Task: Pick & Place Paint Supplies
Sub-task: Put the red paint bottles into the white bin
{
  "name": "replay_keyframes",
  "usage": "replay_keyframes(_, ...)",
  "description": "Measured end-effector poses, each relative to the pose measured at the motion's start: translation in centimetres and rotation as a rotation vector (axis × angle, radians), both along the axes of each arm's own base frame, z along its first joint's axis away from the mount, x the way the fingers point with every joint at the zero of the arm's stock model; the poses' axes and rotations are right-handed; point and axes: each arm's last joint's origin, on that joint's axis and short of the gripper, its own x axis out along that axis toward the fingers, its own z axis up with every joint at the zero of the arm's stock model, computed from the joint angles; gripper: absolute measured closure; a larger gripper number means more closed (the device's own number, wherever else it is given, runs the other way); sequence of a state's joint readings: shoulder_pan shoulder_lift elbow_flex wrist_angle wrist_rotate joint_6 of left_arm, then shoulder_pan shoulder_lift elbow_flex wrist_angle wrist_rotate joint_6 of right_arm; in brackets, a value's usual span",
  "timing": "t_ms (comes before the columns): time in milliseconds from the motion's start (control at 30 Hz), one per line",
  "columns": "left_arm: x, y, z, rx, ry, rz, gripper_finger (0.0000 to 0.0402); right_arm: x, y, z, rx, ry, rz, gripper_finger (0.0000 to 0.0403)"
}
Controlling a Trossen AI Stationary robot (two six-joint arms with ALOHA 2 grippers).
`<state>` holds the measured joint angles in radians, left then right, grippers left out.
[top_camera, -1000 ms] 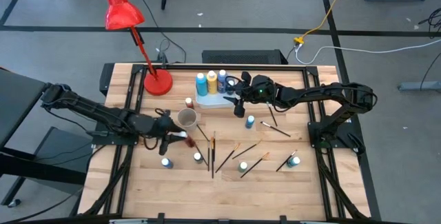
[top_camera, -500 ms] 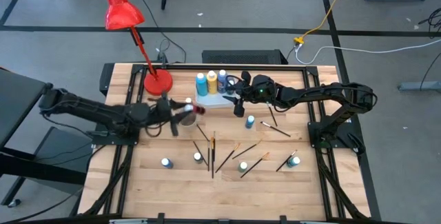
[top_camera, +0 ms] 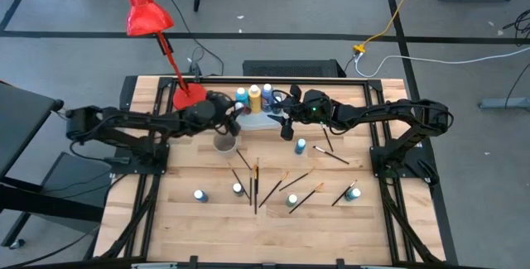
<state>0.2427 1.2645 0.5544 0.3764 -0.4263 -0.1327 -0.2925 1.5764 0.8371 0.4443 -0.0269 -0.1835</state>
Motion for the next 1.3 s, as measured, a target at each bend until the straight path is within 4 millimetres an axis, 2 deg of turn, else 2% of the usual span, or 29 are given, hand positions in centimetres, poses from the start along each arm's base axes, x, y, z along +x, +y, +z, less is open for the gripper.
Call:
replay_keyframes(333,0.4,1.6,-3.7,-0.148,0.140,0.047,0.0271,0.0,0.0,0.0,0.001,0.003,0.000,0.0224)
replay_keyframes(533,0.5,2.4,-4.9,-0.177,0.184,0.056,0.0246,0.0,0.0,0.0,0.002,0.002,-0.001,0.0224)
replay_keyframes(867,0.4,3.4,-5.1,-0.183,0.181,0.006,0.0261,0.0,0.0,0.0,0.002,0.002,-0.001,0.0224)
replay_keyframes(1133,0.5,3.4,-5.0,-0.157,0.193,-0.053,0.0227,0.0,0.0,0.0,0.003,0.002,-0.001,0.0224)
replay_keyframes(1300,0.7,3.4,-4.8,-0.134,0.177,-0.060,0.0220,0.0,0.0,0.0,0.003,0.002,-0.001,0.0224)
